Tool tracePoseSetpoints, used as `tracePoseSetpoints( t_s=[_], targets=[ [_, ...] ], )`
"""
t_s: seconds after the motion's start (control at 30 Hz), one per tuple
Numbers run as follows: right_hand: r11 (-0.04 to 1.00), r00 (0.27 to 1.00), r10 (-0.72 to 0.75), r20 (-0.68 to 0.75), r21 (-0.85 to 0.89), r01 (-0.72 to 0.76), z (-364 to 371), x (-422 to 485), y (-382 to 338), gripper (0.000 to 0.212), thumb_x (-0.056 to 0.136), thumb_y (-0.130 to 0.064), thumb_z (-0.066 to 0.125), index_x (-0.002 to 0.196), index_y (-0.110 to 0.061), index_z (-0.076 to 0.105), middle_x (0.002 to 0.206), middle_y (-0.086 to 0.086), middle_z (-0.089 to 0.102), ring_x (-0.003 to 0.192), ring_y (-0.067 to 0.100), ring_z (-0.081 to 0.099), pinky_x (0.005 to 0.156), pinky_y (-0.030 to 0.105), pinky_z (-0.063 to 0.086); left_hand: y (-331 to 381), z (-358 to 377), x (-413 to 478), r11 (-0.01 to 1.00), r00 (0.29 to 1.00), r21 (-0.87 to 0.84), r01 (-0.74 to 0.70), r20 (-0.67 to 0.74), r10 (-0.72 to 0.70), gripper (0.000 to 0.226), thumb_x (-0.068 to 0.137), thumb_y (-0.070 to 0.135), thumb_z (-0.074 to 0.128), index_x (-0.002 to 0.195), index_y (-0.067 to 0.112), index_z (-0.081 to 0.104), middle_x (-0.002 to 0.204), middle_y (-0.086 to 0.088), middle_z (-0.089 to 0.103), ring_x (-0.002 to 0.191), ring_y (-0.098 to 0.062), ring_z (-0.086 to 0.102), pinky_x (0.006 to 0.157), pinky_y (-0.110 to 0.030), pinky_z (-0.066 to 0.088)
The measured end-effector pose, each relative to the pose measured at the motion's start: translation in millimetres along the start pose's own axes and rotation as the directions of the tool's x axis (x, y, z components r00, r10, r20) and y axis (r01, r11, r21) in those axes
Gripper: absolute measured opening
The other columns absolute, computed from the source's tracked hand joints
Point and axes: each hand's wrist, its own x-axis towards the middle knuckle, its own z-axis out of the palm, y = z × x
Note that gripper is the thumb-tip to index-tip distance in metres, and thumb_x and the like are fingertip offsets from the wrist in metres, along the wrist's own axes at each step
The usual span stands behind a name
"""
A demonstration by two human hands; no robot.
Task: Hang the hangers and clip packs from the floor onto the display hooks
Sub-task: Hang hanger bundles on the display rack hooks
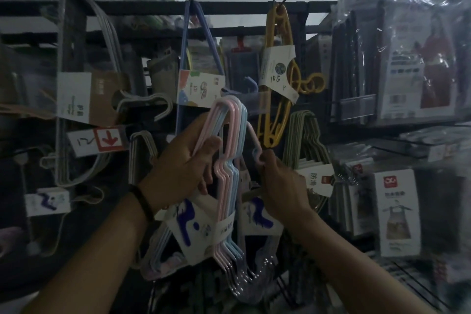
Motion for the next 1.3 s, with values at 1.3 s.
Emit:
tracePoseSetpoints(
  t_s=[1.3],
  targets=[
    [0.992,0.981,-0.016,0.193,0.127,-0.009,-32,-39,-34,0.019,0.107,-0.027,0.048,0.112,-0.03,0.03,0.082,-0.003,0.056,0.064,0.023,0.055,0.061,0.049,0.054,-45,54,-23,0.98,0.946,0.162,0.116,-0.317,-0.059,0.046,0.109,0.029,0.052,0.155,0.024,0.047,0.12,0.021,0.065,0.111,0.012,0.062,0.09,-0.012,0.052]
  ],
)
